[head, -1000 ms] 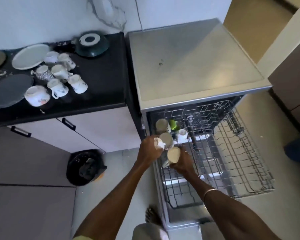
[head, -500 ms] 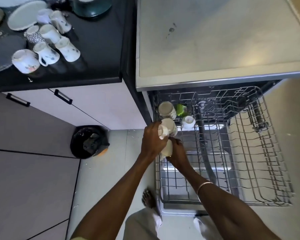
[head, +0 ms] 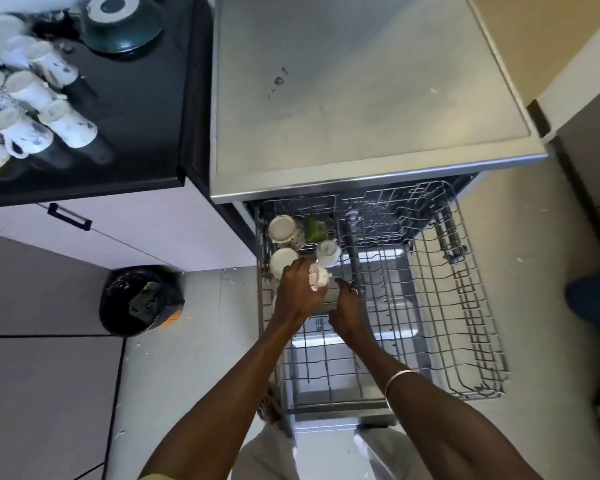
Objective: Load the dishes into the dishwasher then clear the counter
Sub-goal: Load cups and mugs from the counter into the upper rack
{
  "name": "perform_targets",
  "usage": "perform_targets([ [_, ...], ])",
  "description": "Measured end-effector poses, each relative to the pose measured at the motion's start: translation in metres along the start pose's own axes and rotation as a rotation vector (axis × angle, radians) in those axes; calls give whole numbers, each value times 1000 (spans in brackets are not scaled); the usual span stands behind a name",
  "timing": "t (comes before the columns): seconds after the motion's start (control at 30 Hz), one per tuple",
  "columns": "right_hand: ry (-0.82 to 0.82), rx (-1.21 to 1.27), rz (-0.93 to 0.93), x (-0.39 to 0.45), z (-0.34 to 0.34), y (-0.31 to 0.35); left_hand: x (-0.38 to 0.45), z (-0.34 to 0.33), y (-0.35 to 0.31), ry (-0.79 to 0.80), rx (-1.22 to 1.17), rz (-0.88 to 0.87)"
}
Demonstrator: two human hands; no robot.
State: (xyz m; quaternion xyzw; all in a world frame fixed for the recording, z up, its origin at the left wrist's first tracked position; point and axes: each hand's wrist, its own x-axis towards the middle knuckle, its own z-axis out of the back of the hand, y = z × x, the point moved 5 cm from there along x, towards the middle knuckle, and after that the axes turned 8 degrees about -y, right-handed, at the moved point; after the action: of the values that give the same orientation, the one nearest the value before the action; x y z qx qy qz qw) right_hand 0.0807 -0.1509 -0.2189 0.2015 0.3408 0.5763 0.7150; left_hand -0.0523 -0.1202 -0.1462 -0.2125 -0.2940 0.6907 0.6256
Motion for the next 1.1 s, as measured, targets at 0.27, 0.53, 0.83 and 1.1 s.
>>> perform_targets([
  [0.27,-70,86,-18,28,40,-55,8,-69,20,86,102,106],
  [0.53,-155,125,99,31,65,-64,12,-117,34,47,124,127],
  [0.83,-113,207,91,40,54,-66,-9,-122,43,18,79,118],
  [1.1,-50,142,30,48,48,-76,-9,-134,50,77,207,170],
])
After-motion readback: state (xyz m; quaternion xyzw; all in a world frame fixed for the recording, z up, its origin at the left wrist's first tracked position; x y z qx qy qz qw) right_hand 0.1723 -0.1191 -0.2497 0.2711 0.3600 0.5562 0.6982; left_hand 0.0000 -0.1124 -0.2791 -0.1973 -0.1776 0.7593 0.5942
